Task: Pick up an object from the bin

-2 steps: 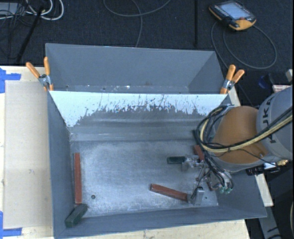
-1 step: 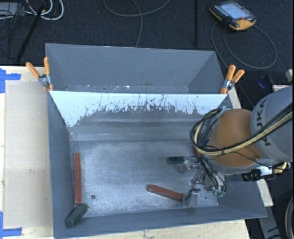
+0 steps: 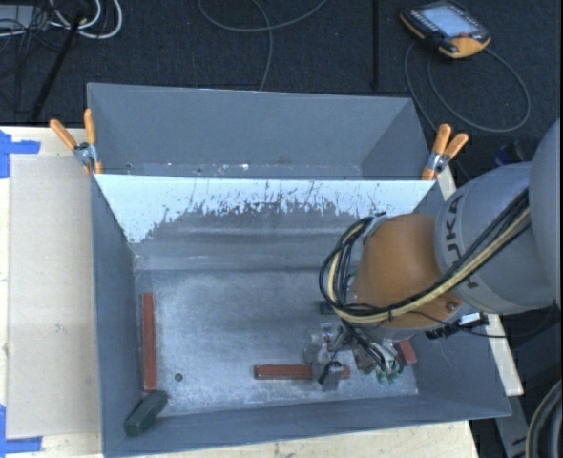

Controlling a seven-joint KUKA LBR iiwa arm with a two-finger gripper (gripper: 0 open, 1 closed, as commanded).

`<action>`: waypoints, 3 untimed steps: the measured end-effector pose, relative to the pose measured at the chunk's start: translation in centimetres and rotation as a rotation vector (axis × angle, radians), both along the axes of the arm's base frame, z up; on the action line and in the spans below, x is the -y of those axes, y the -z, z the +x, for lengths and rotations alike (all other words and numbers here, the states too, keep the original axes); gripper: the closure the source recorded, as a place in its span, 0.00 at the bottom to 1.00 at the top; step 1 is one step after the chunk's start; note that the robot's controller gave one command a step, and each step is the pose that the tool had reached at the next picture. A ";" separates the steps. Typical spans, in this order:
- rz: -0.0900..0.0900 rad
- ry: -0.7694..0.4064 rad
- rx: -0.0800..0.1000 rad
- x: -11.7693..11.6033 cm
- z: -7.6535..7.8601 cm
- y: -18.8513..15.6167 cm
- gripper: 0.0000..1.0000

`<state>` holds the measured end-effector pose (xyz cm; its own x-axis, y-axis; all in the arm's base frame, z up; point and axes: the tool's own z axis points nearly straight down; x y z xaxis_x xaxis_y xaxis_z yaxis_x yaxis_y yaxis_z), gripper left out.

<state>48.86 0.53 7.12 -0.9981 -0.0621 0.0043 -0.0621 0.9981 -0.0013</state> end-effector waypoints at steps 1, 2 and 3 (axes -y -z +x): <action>0.000 -0.001 0.000 0.0 0.0 0.0 1.00; 0.002 0.002 0.004 -2.2 3.2 -10.3 1.00; 0.002 0.000 0.004 -2.2 3.2 -10.3 0.00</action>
Offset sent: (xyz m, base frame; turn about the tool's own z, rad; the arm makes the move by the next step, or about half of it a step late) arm 0.0314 0.0215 0.1035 0.0042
